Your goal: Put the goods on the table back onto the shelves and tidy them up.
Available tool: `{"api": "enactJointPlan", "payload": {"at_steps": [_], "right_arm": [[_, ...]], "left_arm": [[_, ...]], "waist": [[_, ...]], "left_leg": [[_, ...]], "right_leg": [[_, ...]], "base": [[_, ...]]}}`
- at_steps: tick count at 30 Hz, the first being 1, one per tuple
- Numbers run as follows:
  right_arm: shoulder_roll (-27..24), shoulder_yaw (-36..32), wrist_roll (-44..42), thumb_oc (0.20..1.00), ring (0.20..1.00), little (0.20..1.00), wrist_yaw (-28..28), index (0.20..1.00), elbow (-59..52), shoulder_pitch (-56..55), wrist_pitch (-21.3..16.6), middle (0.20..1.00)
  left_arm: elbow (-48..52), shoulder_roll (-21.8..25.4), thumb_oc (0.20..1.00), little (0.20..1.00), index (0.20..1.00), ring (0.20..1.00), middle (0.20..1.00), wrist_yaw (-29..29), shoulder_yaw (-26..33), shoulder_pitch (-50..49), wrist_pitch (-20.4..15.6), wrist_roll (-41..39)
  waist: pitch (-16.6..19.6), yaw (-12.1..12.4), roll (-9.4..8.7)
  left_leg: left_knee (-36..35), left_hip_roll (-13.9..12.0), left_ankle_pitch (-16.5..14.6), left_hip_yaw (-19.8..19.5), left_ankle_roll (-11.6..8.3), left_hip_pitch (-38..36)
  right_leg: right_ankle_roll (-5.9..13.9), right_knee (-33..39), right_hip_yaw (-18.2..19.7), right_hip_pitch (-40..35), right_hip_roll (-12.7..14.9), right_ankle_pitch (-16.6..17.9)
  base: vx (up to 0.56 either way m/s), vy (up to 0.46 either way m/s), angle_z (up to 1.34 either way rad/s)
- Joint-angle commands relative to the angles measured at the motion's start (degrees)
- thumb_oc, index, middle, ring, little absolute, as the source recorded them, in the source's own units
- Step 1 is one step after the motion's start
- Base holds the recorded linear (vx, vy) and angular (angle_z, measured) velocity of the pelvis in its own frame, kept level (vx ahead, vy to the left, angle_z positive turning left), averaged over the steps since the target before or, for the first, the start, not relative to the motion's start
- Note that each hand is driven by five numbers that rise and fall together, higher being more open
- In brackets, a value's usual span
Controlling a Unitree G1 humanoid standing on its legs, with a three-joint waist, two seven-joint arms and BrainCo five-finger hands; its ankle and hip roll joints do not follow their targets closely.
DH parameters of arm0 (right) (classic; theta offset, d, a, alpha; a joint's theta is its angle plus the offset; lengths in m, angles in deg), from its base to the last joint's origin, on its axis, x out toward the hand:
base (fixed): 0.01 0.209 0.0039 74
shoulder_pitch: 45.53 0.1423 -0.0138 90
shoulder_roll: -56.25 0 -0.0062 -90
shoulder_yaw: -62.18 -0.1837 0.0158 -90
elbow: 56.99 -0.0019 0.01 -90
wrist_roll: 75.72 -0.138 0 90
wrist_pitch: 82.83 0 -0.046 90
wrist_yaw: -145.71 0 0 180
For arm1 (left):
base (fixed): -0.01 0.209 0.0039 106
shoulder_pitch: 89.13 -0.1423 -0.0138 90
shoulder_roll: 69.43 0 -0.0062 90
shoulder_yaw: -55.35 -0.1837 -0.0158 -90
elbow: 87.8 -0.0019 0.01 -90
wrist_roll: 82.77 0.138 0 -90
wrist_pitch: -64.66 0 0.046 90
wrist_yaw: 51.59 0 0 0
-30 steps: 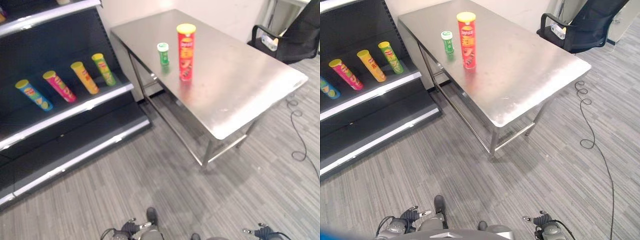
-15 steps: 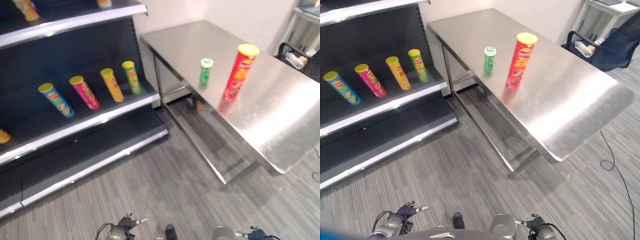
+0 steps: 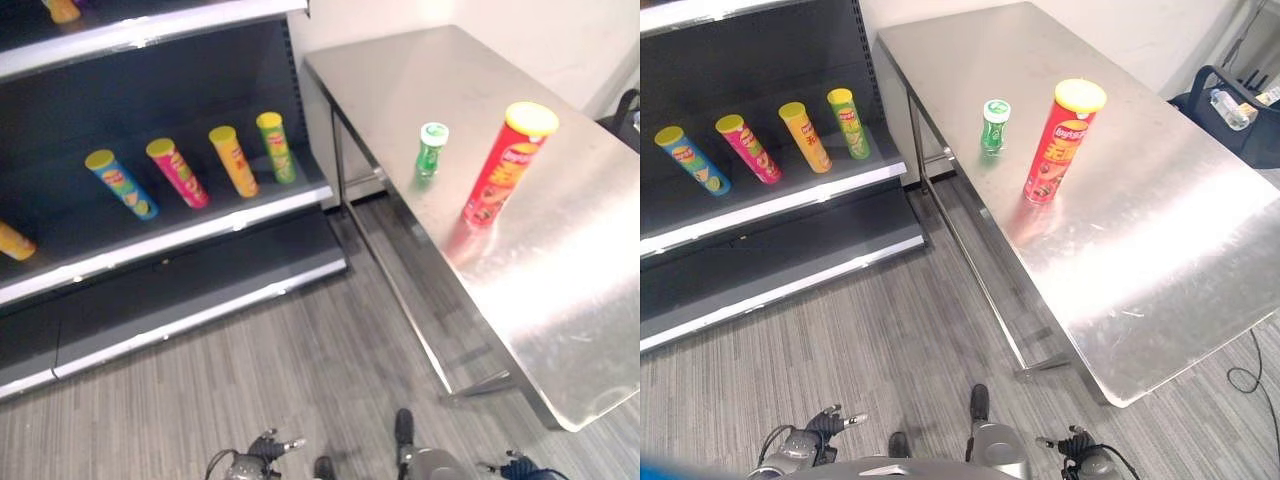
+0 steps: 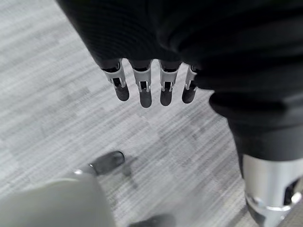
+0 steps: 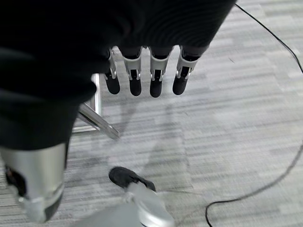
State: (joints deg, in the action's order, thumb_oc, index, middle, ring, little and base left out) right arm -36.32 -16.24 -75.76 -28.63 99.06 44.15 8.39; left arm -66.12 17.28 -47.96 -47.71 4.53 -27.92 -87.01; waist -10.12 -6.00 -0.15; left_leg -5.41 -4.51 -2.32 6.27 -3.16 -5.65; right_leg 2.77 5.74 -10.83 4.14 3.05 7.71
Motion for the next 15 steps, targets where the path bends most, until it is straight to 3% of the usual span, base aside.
{"api": "enactJointPlan", "payload": {"at_steps": [1, 5, 7, 8, 9, 10, 11, 13, 15], "right_arm": [[-0.8, 0.7, -0.2, 1.0, 1.0, 1.0, -0.4, 1.0, 2.1, 0.6, -0.1, 1.0], [-0.8, 0.8, 0.2, 1.0, 1.0, 1.0, -0.7, 1.0, 3.2, 0.2, 0.1, 1.0], [-1.0, 1.0, 0.3, 1.0, 1.0, 1.0, -0.9, 1.0, 3.5, 0.2, 0.1, 1.0], [-1.7, 1.2, 0.2, 1.0, 1.0, 1.0, -0.8, 1.0, 3.4, 0.4, 0.1, 1.0], [-2.0, 1.2, -0.2, 1.0, 1.0, 1.0, -0.7, 1.0, 3.4, 0.7, 0.2, 1.0], [-2.0, 1.2, -0.2, 1.0, 1.0, 1.0, -0.7, 1.0, 3.4, 0.7, 0.2, 1.0], [-2.2, 1.1, -0.5, 1.0, 1.0, 1.0, -0.6, 1.0, 3.4, 0.9, 0.1, 1.0], [-2.7, 1.4, -0.8, 1.0, 1.0, 1.0, -0.8, 1.0, 3.6, 1.3, 0.1, 1.0], [-2.8, 1.3, -1.0, 1.0, 1.0, 1.0, -0.6, 1.0, 3.5, 1.4, 0.1, 1.0]], "left_arm": [[-2.3, 1.7, 1.0, 1.0, 1.0, 1.0, 1.0, 0.2, 0.6, 1.7, -0.8, 0.1], [-1.9, 1.7, 1.0, 1.0, 1.0, 1.0, 1.0, -0.1, 0.9, 1.5, -0.7, -0.2], [-1.2, 1.7, 1.0, 1.0, 1.0, 1.0, 1.0, -0.4, 0.8, 1.4, -0.8, -0.9], [0.0, 1.8, 1.0, 1.0, 1.0, 1.0, 1.0, -0.5, 0.5, 1.8, -0.7, -1.8], [0.4, 2.0, 1.0, 1.0, 1.0, 1.0, 1.0, -0.3, 0.1, 2.4, -0.8, -1.8], [0.4, 2.0, 1.0, 1.0, 1.0, 1.0, 1.0, -0.3, 0.1, 2.4, -0.8, -1.8], [0.2, 1.9, 1.0, 1.0, 1.0, 1.0, 1.0, -0.3, -0.1, 2.4, -0.8, -1.5], [-0.7, 1.8, 1.0, 1.0, 1.0, 1.0, 1.0, -0.7, -0.1, 1.6, -0.8, -0.9], [-1.1, 1.7, 1.0, 1.0, 1.0, 1.0, 1.0, -0.7, -0.3, 1.6, -0.7, -0.9]], "waist": [[0.0, -0.6, -1.87], [0.2, -0.5, -1.92], [-0.4, -0.4, -2.17], [-2.0, 0.0, -2.89], [-2.7, 0.0, -3.2], [-2.7, 0.0, -3.19], [-2.9, -0.4, -3.06], [-2.2, 0.1, -2.51], [-2.1, 0.3, -2.11]], "left_leg": [[3.2, 1.9, -0.4, 5.1, -1.89, 2.5], [7.2, 1.6, -1.7, 5.2, -2.5, 3.1], [12.8, 2.1, -3.1, 4.3, -2.78, 5.4], [21.4, 2.7, -2.9, 2.8, -4.26, 9.3], [25.8, 2.4, -0.3, 1.6, -6.3, 12.3], [25.8, 2.4, -0.3, 1.6, -6.3, 12.3], [25.1, 0.5, 1.3, 2.4, -7.35, 12.8], [15.9, -3.8, 0.7, 2.4, -5.07, 10.7], [11.6, -5.1, 2.7, 1.4, -5.11, 9.9]], "right_leg": [[5.07, -2.6, 2.4, -3.2, 3.3, -8.7], [4.43, -2.0, 1.7, -5.0, 3.3, -9.5], [3.86, -2.8, 1.5, -5.4, 3.4, -10.6], [2.87, -3.6, 1.6, -5.7, 4.0, -11.3], [2.48, -3.8, 1.2, -5.9, 4.2, -11.6], [2.48, -3.8, 1.1, -5.9, 4.2, -11.6], [2.5, -3.5, 0.7, -6.3, 4.2, -11.9], [3.55, -2.6, 1.5, -7.2, 4.3, -11.7], [3.84, -2.5, 1.9, -7.2, 4.2, -11.9]], "base": [[0.09, -0.166, 0.07], [0.03, -0.099, 0.05], [-0.01, -0.124, 0.07], [-0.06, -0.123, 0.18], [-0.06, -0.09, 0.25], [-0.01, -0.004, 0.19], [0.09, 0.052, 0.05], [0.21, 0.145, -0.06], [0.1, 0.081, -0.32]]}}
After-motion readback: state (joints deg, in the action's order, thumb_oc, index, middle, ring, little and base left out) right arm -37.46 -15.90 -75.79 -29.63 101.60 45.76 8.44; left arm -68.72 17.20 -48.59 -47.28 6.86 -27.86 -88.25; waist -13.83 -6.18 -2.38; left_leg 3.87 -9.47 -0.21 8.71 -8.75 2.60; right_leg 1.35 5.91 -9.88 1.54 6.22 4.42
